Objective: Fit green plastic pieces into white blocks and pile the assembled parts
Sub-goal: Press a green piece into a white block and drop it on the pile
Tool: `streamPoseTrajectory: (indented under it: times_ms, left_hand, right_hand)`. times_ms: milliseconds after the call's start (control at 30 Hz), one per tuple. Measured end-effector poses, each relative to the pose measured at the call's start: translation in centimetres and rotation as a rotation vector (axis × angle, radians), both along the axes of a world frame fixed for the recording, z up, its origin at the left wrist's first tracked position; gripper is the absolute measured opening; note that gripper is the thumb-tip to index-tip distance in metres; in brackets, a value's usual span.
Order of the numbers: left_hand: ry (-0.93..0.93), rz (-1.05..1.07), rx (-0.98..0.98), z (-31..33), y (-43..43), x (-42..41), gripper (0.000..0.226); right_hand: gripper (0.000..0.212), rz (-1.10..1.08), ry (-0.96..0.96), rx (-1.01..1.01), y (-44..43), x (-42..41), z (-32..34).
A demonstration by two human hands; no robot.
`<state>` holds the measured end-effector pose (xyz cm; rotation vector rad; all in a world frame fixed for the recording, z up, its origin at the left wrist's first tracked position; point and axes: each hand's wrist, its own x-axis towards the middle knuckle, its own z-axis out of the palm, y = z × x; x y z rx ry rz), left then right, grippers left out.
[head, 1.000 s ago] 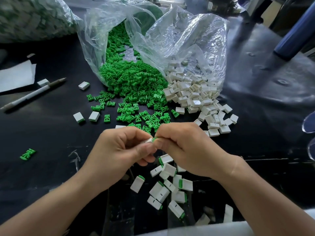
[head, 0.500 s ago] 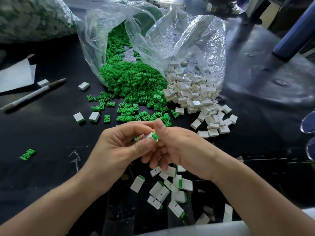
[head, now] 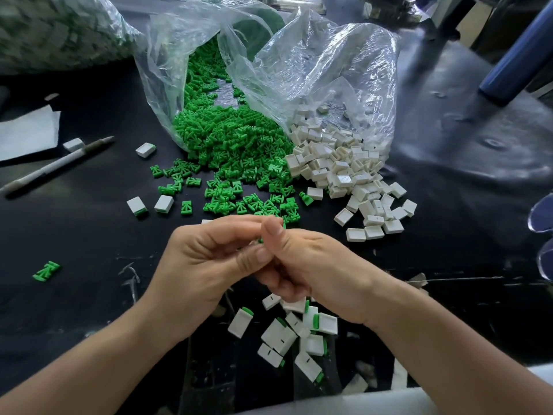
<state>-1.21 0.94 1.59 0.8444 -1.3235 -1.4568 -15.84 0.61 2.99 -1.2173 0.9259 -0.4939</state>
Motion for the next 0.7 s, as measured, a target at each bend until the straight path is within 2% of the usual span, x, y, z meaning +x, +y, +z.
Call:
streamPoseTrajectory:
  times_ms: [100, 167, 300, 467, 700]
  left_hand:
    - [-0.021, 0.032, -0.01, 0.02, 0.0, 0.11, 0.026]
    - [-0.019, 0.025, -0.003, 0.01, -0.03, 0.16, 0.027]
    - [0.002, 0.008, 0.016, 0.31, -0.02, -0.04, 0.031]
    - [-0.006, -0.038, 0.067, 0.36, -0.06, 0.31, 0.031]
    - [-0.023, -0.065, 0.12, 0.02, -0.22, 0.79, 0.036]
  right_hand:
    - [0.051, -0.028, -0.051, 0.006, 0.19, 0.12, 0.31]
    - [0.051, -0.034, -0.048, -0.003, 0.22, 0.22, 0.4]
    - [0.068, -0.015, -0.026, 0.001, -0.14, 0.14, 0.03]
    - [0.041, -0.017, -0.055, 0.026, -0.24, -0.1, 0.08]
    - [0.048, -0.002, 0.01, -0.009, -0.31, -0.27, 0.36]
